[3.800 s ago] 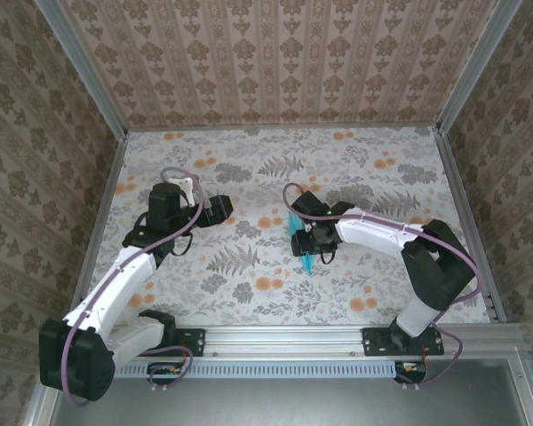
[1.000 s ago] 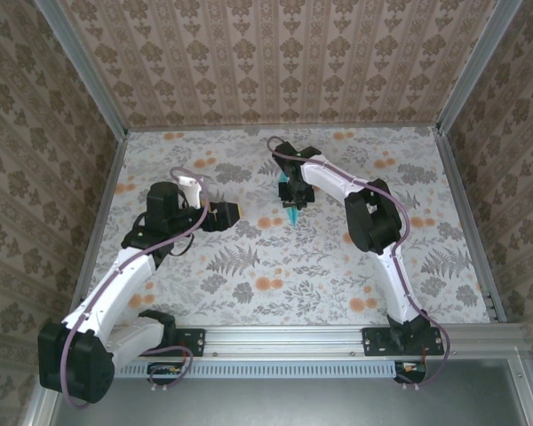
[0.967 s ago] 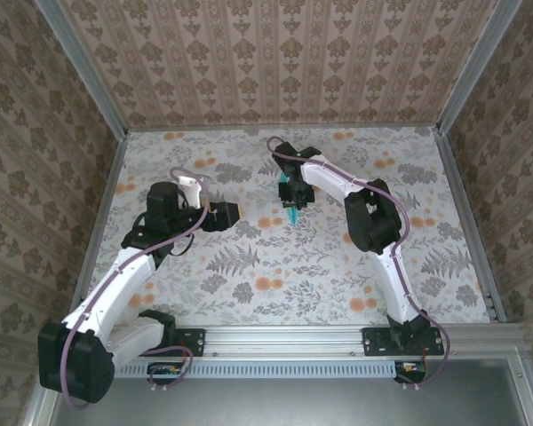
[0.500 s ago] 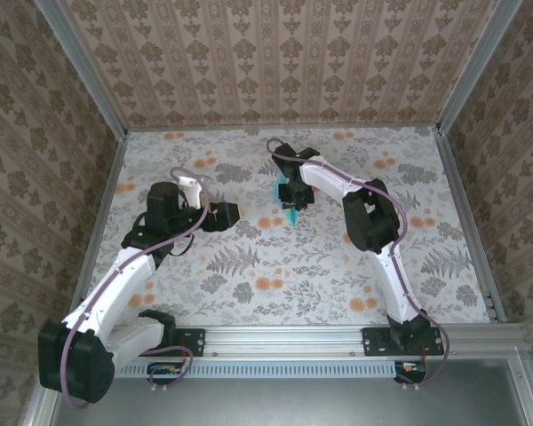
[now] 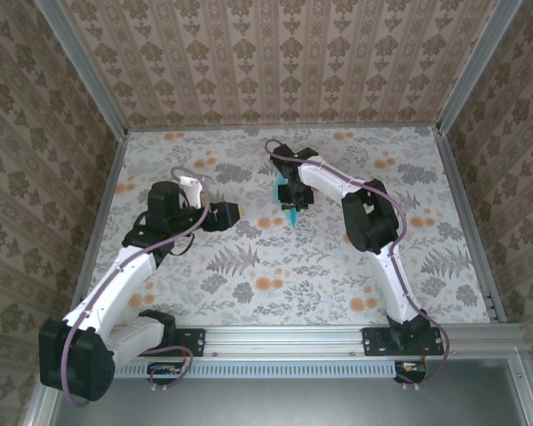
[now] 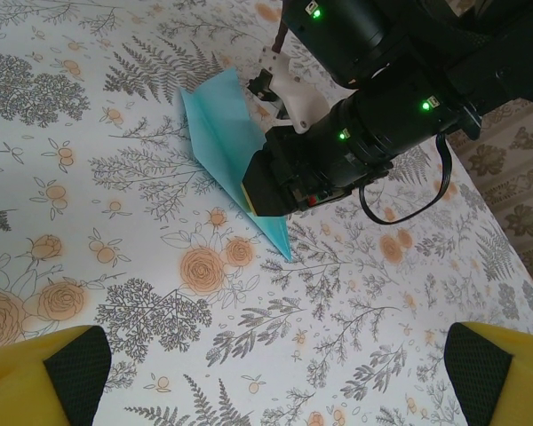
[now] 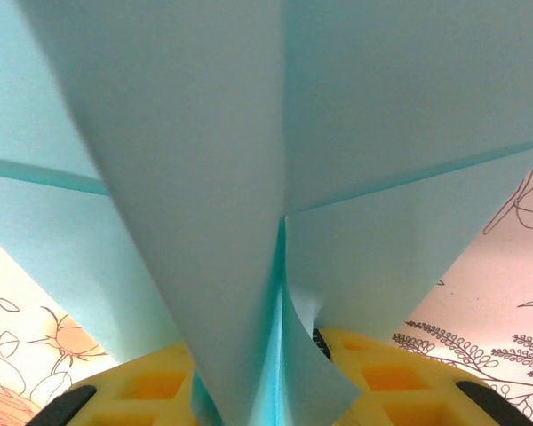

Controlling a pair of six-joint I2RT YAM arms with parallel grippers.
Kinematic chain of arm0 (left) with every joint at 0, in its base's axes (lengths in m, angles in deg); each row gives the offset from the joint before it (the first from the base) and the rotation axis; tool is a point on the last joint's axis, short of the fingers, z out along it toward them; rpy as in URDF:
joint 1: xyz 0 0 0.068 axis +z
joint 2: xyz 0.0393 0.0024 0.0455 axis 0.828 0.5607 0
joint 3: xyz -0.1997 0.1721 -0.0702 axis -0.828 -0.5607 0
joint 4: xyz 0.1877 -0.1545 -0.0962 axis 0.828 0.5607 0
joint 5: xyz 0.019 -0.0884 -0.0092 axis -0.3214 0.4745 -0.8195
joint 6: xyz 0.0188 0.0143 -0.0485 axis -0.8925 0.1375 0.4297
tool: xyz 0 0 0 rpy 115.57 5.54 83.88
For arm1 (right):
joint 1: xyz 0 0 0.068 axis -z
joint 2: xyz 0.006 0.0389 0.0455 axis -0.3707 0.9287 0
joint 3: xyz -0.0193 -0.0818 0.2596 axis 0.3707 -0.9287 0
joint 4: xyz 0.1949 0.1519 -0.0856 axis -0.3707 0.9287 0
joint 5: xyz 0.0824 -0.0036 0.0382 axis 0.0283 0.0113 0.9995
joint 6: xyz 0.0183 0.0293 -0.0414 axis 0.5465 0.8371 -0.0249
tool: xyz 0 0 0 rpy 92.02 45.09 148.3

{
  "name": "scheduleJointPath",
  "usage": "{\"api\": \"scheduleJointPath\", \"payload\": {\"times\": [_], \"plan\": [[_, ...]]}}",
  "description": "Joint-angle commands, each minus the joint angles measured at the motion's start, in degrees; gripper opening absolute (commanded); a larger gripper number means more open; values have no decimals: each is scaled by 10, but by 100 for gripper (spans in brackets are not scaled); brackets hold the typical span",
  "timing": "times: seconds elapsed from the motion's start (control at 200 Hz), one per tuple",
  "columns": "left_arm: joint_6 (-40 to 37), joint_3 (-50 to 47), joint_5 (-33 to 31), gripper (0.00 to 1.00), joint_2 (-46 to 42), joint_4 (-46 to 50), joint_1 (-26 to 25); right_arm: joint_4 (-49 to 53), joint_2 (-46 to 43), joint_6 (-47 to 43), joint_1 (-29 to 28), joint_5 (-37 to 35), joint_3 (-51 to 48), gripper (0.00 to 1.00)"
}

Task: Fold a paper plane with a square sheet of paper (fold left side to right side)
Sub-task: Move the paper plane to the top-center of the table.

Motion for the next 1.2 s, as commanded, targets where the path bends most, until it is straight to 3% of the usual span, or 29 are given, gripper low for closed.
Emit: {"api": "scheduleJointPath", "payload": {"times": [0.0,0.67,0.905,1.195], "plan": [[-12,21,0,100,2,14,3,31,-30,-4,-6,-26,8,33],[8,33,-9,100,12,25,27,30,-123,-7,-14,-60,-47,42],[31,31,-54,100,-5,6,63,-60,-286,-42,-8,-92,-180,53],[-7,23,-204,100,-42,-15,83,-211,-522,-81,37,-125,-407,63]]}}
